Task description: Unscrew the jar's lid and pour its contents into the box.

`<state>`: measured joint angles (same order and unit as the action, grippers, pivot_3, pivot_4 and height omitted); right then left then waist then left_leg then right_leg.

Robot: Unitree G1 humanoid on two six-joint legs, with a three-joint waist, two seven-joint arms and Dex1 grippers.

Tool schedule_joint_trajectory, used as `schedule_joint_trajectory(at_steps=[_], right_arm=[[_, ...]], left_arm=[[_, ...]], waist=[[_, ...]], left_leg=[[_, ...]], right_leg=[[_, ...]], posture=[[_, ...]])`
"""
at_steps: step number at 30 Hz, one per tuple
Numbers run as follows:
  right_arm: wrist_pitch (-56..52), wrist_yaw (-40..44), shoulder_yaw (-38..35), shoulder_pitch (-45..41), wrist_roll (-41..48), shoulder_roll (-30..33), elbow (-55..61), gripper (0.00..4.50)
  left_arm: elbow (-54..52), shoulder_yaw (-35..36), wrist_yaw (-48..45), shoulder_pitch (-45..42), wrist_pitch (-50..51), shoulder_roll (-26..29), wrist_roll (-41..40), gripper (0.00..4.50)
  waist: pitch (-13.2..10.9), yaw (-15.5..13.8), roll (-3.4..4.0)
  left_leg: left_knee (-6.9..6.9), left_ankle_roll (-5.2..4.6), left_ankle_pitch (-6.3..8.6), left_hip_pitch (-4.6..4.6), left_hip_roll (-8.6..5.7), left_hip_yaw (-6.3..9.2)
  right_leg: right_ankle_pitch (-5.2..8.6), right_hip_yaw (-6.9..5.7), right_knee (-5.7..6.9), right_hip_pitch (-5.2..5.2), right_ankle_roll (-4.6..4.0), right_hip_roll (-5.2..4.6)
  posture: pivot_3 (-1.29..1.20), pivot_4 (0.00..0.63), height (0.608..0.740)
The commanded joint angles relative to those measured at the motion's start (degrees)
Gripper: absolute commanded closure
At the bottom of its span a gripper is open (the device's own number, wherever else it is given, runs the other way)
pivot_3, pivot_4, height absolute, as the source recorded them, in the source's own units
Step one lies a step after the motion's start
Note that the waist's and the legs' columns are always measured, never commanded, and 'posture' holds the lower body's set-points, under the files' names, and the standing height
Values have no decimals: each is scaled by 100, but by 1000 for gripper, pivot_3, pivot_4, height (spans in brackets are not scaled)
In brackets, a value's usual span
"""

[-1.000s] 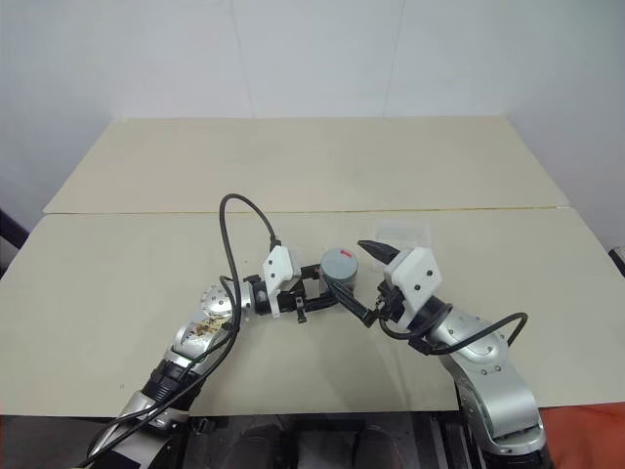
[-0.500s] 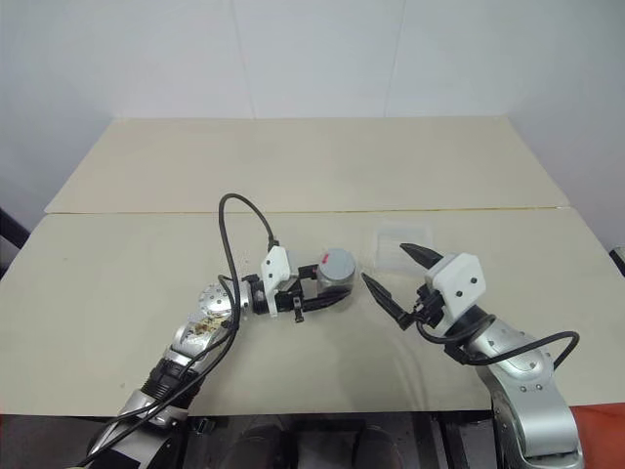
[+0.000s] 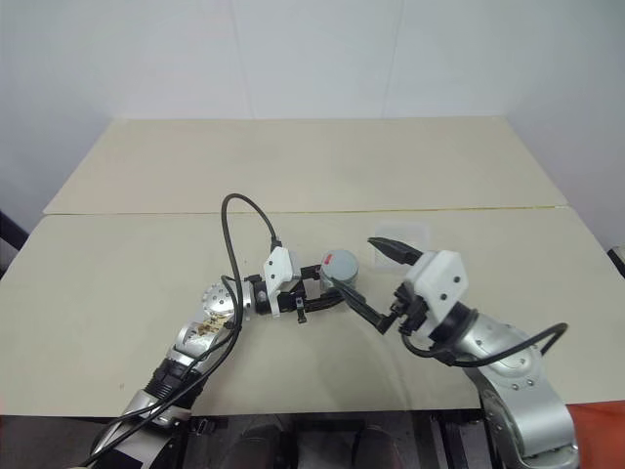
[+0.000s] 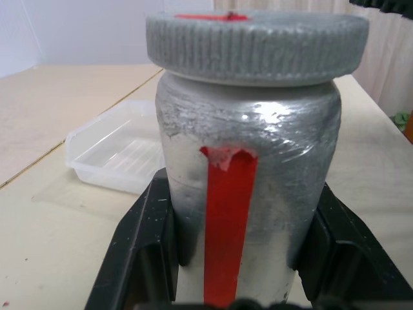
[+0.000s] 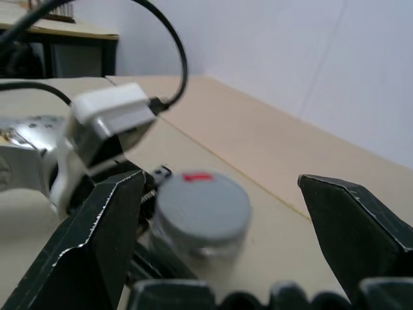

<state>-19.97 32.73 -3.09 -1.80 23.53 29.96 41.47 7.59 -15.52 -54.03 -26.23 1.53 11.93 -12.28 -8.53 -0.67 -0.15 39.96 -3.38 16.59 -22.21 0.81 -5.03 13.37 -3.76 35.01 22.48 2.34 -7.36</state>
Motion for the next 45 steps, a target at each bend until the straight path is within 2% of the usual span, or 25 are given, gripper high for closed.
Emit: schedule_joint_trajectory(at_steps=[1,8,22,28,36,45], right_arm=[[27,-127,205,-175,-150,-68,49,71],[-3,-339,459,-420,-507,-164,-204,71],[-1,-312,-57,66,-364,5,-102,71],[-18,-238,-273,214,-209,84,4,71],[-102,326,-411,574,472,396,230,71],[-297,105,-211,31,496,311,55,71]], left_arm=[[-136,8,-7,-96,-75,-37,-25,2556],[-111,7,-35,-106,-93,-28,-18,2556],[176,62,-169,-268,-230,1,-1,2556],[210,60,-178,-266,-253,-44,19,2556],[117,18,-171,-165,-237,-83,38,2556],[60,-11,-171,-125,-247,-77,77,2556]], waist=[[0,-14,0],[0,-7,0],[0,-4,0],[0,-5,0],[0,-2,0],[0,-1,0]], left_leg=[[0,0,0,-2,0,1],[0,0,0,-3,0,0],[-1,1,0,-2,0,0],[-1,0,0,-3,0,0],[0,-3,2,-3,0,0],[2,-4,2,0,1,0]], right_leg=[[0,-1,1,0,0,0],[0,-5,3,0,0,0],[0,-6,2,0,0,1],[0,-5,1,0,0,1],[0,-4,0,-1,0,1],[0,0,-1,-1,0,1]], posture=[[0,150,740],[0,150,740],[0,150,740],[0,150,740],[0,150,740],[0,150,740]])
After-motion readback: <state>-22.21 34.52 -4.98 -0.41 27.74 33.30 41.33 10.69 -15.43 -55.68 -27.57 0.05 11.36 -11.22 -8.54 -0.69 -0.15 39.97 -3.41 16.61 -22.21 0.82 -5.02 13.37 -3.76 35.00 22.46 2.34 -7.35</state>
